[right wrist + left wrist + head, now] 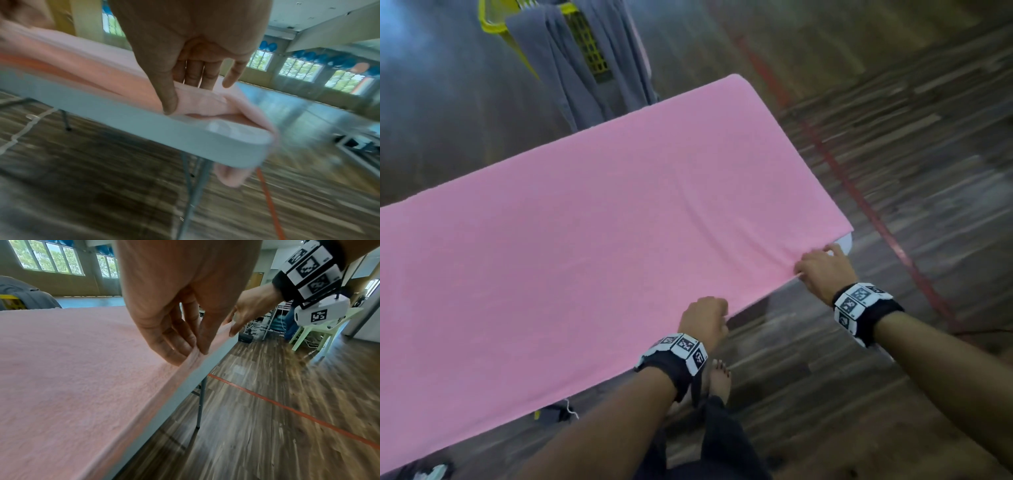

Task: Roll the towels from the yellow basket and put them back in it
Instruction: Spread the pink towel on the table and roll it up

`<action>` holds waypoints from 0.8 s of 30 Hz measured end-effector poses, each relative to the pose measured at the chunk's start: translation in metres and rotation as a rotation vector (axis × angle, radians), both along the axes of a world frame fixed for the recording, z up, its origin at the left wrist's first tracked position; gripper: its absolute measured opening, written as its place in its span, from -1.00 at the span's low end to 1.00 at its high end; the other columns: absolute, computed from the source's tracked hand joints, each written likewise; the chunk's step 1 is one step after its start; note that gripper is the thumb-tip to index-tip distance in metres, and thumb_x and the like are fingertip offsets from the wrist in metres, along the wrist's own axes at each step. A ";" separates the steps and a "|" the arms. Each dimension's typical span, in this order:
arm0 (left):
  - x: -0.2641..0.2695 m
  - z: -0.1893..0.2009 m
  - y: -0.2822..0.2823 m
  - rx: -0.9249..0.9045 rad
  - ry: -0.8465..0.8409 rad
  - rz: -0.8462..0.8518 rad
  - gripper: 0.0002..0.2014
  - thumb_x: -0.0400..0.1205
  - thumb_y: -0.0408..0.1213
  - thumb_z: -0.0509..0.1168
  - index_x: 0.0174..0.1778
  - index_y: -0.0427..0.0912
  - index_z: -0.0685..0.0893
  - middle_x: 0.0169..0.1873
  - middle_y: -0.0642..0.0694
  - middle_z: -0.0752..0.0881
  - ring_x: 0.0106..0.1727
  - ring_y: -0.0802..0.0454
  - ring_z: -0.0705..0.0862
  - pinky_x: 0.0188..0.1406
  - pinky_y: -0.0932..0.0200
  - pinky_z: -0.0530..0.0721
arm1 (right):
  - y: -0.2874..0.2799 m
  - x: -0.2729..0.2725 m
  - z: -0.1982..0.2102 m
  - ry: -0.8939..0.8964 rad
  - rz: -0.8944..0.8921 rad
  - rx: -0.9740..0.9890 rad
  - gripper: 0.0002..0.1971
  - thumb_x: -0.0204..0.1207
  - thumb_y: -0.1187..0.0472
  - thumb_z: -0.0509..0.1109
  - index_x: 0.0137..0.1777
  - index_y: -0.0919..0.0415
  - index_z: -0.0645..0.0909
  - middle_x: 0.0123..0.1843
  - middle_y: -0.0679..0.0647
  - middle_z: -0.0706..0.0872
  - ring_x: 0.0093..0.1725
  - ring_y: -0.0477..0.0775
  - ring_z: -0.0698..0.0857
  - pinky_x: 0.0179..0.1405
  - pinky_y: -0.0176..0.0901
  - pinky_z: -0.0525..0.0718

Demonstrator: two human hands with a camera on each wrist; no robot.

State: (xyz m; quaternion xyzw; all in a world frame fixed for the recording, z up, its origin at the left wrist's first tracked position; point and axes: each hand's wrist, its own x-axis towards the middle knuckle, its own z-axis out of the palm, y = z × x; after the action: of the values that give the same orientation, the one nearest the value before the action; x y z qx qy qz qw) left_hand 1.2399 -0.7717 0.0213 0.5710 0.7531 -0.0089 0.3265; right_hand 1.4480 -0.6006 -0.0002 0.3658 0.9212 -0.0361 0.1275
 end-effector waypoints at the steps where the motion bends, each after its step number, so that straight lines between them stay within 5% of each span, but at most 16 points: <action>1: -0.001 0.000 -0.001 0.004 0.003 -0.001 -0.88 0.55 -0.32 0.25 -0.07 -0.19 0.65 -0.05 -0.18 0.71 0.00 -0.23 0.64 -0.16 0.06 0.50 | 0.015 0.015 0.000 -0.013 -0.027 0.034 -0.77 0.00 0.29 0.70 -0.43 0.06 0.71 -0.41 0.02 0.71 -0.34 0.12 0.73 0.03 0.05 0.44; 6: 0.007 0.001 -0.005 0.019 0.038 -0.052 -0.90 0.60 -0.32 0.19 -0.09 -0.20 0.61 -0.09 -0.17 0.67 -0.04 -0.24 0.64 -0.17 0.02 0.53 | 0.046 0.064 0.013 -0.104 -0.206 -0.014 -0.81 0.44 0.25 0.43 -0.01 0.00 0.77 0.00 0.02 0.77 0.06 0.11 0.73 0.20 0.02 0.40; 13: 0.020 0.015 -0.003 0.044 0.120 -0.083 -0.88 0.66 -0.34 0.13 -0.02 -0.20 0.56 -0.04 -0.16 0.64 -0.07 -0.20 0.61 -0.25 0.07 0.35 | 0.032 0.072 0.001 0.199 -0.504 0.101 -0.86 0.38 0.42 0.43 -0.10 0.25 0.75 -0.28 0.31 0.76 -0.24 0.34 0.73 -0.04 0.11 0.53; 16: 0.022 0.017 -0.005 0.035 0.128 -0.082 -0.89 0.66 -0.35 0.12 -0.01 -0.21 0.55 -0.03 -0.15 0.62 -0.10 -0.19 0.58 -0.25 0.07 0.33 | 0.024 0.077 -0.005 0.335 -0.620 0.052 -0.80 0.41 0.44 0.39 -0.04 0.24 0.78 -0.14 0.32 0.75 -0.13 0.39 0.72 -0.09 0.13 0.69; 20: 0.025 0.016 -0.011 0.021 0.122 -0.095 -0.91 0.66 -0.37 0.12 -0.02 -0.21 0.53 -0.03 -0.15 0.62 -0.22 -0.10 0.43 -0.26 0.09 0.35 | 0.009 0.081 -0.004 0.367 -0.713 0.015 -0.80 0.40 0.51 0.38 -0.04 0.35 0.76 -0.09 0.37 0.65 -0.09 0.42 0.66 -0.21 0.04 0.57; 24: 0.025 0.005 -0.017 0.016 0.020 -0.115 -0.87 0.67 -0.32 0.16 0.04 -0.22 0.58 -0.02 -0.15 0.68 -0.12 -0.16 0.58 -0.19 0.04 0.49 | 0.001 0.077 -0.003 0.292 -0.806 0.018 -0.79 0.48 0.42 0.37 0.04 0.27 0.77 0.02 0.32 0.72 -0.02 0.39 0.69 -0.18 -0.02 0.55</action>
State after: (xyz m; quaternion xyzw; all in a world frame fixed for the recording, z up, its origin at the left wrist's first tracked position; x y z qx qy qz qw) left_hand 1.2651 -0.7883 0.0264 0.6157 0.7223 -0.0273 0.3136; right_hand 1.5255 -0.5991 -0.0034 0.6887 0.7133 -0.1265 -0.0314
